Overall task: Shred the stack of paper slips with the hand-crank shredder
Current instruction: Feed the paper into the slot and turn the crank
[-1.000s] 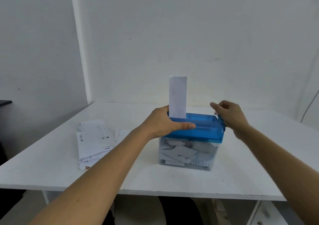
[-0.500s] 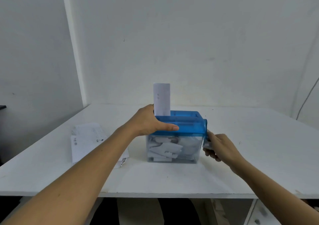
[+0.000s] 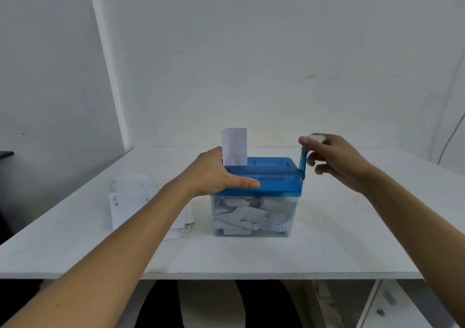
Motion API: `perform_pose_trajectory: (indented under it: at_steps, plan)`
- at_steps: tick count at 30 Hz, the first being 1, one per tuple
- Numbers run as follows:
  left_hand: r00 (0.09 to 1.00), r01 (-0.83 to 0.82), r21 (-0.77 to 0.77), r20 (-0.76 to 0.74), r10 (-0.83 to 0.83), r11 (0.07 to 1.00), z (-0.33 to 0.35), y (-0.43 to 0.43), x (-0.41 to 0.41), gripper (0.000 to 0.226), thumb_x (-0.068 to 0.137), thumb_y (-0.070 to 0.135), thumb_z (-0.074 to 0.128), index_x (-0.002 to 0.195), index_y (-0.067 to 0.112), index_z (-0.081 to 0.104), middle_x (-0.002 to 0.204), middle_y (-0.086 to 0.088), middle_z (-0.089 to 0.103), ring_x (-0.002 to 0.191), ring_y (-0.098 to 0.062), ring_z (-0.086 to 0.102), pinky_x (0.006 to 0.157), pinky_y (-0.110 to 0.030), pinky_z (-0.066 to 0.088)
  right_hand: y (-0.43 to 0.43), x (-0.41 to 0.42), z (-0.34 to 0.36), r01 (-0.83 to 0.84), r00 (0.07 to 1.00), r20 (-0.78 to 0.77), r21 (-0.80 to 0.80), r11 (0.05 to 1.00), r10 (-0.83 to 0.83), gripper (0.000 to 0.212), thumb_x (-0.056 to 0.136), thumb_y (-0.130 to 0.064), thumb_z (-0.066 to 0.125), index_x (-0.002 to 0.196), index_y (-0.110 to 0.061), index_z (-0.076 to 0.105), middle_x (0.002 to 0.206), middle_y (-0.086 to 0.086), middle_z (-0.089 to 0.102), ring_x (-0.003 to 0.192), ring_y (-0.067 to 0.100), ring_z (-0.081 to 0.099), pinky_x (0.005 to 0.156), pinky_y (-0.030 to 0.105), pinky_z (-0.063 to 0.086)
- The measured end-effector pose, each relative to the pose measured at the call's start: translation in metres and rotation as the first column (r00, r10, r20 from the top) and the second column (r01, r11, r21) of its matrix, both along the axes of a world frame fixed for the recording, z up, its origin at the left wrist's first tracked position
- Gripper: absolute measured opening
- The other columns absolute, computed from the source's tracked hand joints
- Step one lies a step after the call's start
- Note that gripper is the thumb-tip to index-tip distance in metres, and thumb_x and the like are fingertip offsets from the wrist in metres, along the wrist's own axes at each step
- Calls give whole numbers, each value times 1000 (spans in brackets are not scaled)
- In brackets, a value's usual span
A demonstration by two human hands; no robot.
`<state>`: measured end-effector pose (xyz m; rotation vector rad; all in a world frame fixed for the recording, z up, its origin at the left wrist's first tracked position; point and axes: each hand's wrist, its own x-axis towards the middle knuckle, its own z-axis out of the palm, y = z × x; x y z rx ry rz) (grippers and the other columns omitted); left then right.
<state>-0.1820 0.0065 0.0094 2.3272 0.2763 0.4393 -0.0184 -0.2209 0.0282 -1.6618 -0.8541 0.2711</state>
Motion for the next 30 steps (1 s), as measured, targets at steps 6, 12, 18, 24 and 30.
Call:
perform_pose_trajectory:
  at_steps: [6, 12, 18, 24, 30]
  plan:
    - [1000, 2, -53, 21, -1, 999, -5, 6, -18, 84, 49, 69, 81, 121, 34, 56, 114, 16, 64, 101, -3, 61, 79, -21, 51, 55, 9, -41, 126, 968, -243, 245, 961, -65, 15, 97, -22, 65, 93, -12, 54, 85, 4, 58, 71, 15, 51, 59, 28, 50]
    - [1000, -18, -32, 12, 18, 999, -7, 12, -20, 53, 64, 62, 84, 101, 44, 50, 109, 22, 60, 97, 2, 58, 74, -18, 47, 72, -5, -88, 246, 899, -403, 142, 959, -171, 18, 104, -13, 44, 100, -4, 58, 96, 14, 66, 83, 23, 64, 67, 33, 56]
    - [997, -65, -20, 30, 66, 998, -8, 21, -18, 80, 48, 76, 77, 114, 38, 54, 111, 16, 62, 101, -5, 60, 79, -25, 52, 42, -32, -106, 225, 951, -190, -119, 967, -245, 35, 106, -32, 46, 104, -3, 65, 83, 13, 64, 71, 21, 58, 61, 30, 52]
    - [987, -161, 90, -17, 163, 983, -8, 30, -14, 109, 32, 96, 67, 122, 36, 53, 114, 17, 61, 106, -14, 59, 101, -46, 48, -2, -45, -72, 0, 998, 61, -379, 926, 25, 29, 95, -39, 63, 98, -10, 65, 79, 4, 66, 69, 13, 61, 62, 23, 51]
    - [984, -172, 66, -41, 175, 983, -9, 30, -11, 112, 25, 98, 70, 120, 39, 55, 115, 15, 63, 108, -17, 59, 95, -44, 52, -16, -48, -20, 42, 927, 362, -363, 931, 99, 22, 90, -35, 70, 87, -14, 68, 68, 2, 68, 61, 4, 61, 60, 20, 52]
